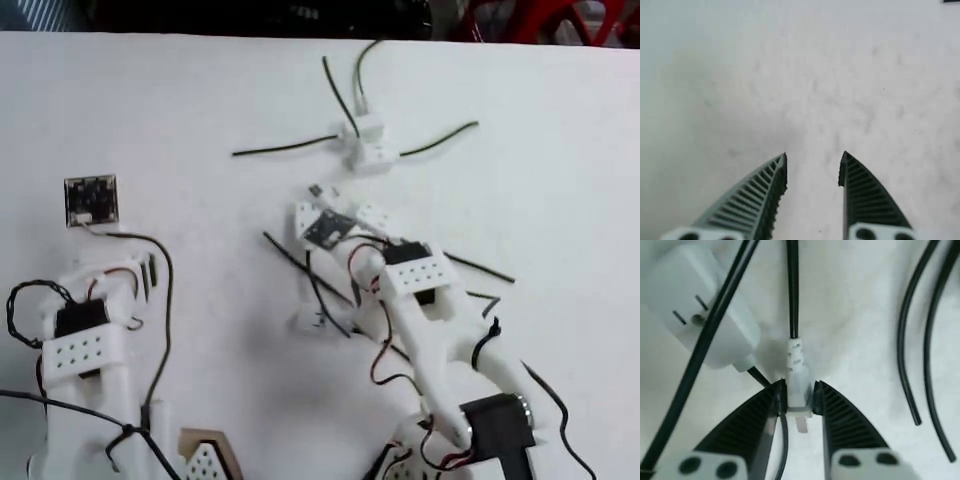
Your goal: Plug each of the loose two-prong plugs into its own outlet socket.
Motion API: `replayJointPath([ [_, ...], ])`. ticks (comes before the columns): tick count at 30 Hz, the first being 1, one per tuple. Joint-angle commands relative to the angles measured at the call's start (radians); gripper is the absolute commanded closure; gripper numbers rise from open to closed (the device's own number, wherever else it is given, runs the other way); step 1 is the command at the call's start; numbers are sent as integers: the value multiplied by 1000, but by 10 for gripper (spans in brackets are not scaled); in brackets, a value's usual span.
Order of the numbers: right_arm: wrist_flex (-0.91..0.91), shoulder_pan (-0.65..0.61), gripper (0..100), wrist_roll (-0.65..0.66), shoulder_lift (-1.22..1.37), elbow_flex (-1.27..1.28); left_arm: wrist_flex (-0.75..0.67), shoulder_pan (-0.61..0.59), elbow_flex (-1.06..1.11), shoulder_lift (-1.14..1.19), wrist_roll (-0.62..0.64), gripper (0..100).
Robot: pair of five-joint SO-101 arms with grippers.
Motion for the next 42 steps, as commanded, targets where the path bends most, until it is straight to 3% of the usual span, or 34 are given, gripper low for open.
replayJointPath([
  [1,-27,16,962,37,4,-17,-26,-2,-6,-30,-2,820],
  [19,18,19,982,49,-36,-49,-26,-2,-6,-30,-2,820],
  [30,344,22,982,41,-380,-232,-26,-2,-6,-30,-2,820],
  [42,397,21,982,38,-633,-224,-26,-1,-6,-30,-2,820],
])
